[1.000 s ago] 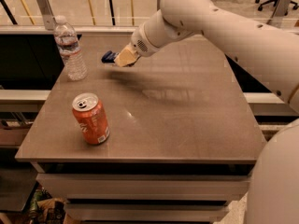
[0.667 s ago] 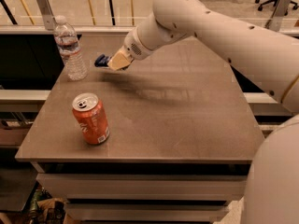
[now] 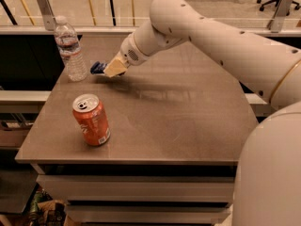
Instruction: Move rxbar blueberry near water bottle
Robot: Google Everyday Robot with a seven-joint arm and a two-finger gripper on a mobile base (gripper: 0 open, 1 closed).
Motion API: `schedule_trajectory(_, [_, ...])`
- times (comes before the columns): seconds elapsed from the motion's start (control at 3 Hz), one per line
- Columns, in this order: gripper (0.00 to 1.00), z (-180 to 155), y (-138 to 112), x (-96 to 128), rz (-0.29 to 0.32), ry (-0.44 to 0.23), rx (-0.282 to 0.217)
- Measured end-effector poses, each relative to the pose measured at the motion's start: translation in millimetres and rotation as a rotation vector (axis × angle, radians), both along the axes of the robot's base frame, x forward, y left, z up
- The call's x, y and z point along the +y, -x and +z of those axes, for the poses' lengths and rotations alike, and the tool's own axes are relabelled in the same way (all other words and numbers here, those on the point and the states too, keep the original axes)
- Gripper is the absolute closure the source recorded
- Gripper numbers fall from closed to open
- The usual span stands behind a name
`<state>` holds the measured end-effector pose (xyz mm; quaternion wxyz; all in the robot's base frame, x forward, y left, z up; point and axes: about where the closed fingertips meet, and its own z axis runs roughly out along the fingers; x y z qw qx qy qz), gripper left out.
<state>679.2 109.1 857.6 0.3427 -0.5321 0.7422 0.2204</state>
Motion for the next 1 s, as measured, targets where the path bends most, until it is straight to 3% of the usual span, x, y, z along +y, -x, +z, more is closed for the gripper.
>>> schedule_trajectory(0.67, [1.0,-27,-19,-2,0.046,-0.02,0.057])
schedule_trajectory(1.0, [0.82,-28,-19,0,0.048,-0.019,0.059])
